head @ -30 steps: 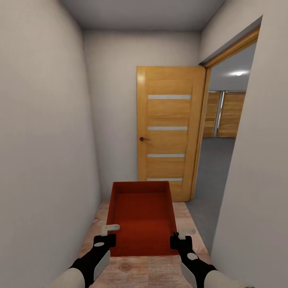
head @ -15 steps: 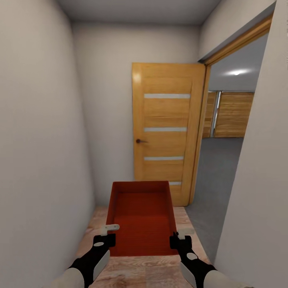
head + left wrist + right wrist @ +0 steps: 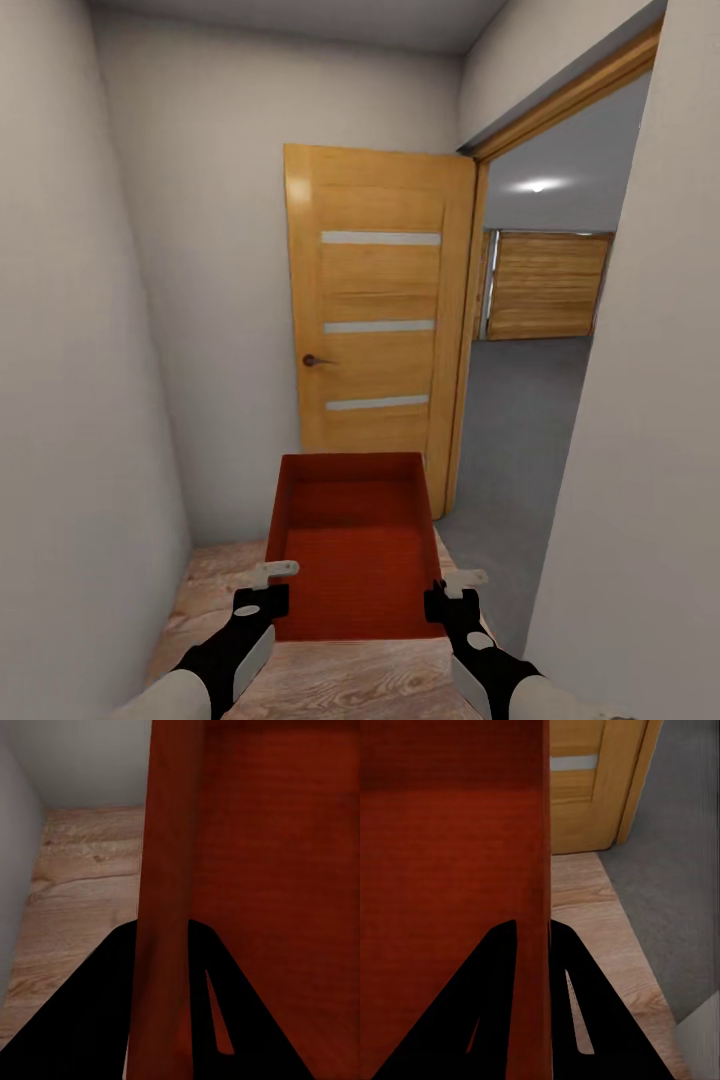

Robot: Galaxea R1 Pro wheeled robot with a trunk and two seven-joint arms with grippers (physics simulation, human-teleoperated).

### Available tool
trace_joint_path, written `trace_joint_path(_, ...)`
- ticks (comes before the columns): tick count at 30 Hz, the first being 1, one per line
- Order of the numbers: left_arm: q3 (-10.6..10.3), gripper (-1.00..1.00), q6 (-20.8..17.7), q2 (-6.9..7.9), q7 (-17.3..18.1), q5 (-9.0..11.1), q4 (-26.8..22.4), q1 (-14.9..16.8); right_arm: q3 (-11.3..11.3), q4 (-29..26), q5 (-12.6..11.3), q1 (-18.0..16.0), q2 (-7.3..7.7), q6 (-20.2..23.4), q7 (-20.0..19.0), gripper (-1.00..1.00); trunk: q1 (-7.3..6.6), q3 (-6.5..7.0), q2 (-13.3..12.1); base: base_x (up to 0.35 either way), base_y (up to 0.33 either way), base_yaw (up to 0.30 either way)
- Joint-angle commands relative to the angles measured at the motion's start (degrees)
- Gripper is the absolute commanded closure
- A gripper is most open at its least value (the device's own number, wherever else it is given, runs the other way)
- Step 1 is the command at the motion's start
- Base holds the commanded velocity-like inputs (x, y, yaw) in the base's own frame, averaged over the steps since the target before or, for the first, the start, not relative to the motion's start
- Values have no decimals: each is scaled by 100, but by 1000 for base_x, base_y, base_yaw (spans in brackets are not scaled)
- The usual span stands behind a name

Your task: Move the two storage containers from the living room to the garage. In the garage, place one container on the floor and stack the other container on top of it (either order is fine).

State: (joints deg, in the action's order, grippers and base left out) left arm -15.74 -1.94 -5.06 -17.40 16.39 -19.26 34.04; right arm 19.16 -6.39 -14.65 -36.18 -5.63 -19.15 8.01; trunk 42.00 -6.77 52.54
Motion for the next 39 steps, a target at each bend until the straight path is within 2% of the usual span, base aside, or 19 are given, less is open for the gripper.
trace_joint_path(1, 264, 100, -25, 49, -66, -57, -34, 9, -35, 24, -90, -3, 29, -28, -2, 100, 4, -9, 6, 292, 232, -283)
trace_joint_path(31, 256, 100, -25, 49, -67, -65, -68, 11, -35, 24, -90, -3, 35, -29, -2, 100, 4, -9, 6, 253, 264, -285)
trace_joint_path(39, 256, 100, -25, 49, -71, -63, -76, 7, -35, 24, -90, -3, 33, -27, -2, 100, 4, -9, 6, 96, 80, -286)
